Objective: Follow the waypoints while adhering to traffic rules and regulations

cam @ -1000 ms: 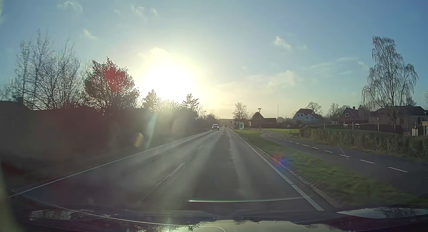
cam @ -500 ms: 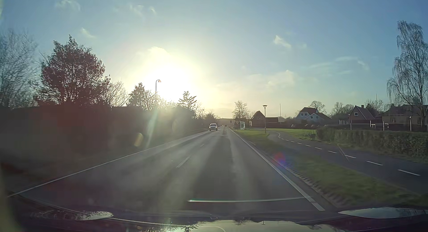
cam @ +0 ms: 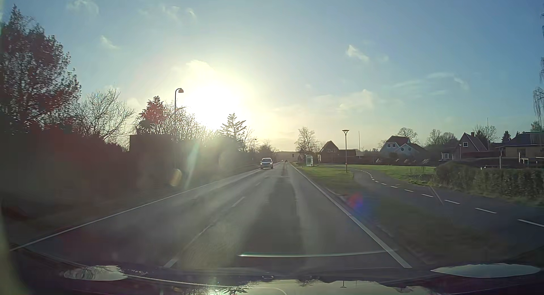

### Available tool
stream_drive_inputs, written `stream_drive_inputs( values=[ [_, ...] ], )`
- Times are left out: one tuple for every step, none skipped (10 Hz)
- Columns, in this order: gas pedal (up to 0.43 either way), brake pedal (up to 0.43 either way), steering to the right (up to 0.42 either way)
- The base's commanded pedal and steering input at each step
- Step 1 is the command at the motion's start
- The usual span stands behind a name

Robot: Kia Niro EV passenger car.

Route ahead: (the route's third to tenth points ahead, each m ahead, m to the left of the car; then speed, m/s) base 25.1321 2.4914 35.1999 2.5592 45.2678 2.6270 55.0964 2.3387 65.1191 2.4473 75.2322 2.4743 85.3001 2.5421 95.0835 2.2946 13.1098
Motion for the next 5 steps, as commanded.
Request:
stream_drive_inputs(
  values=[
    [0.118,0.000,0.003],
    [0.118,0.000,0.003],
    [0.118,0.000,0.003],
    [0.118,0.000,0.003],
    [0.118,0.000,0.003]
  ],
)
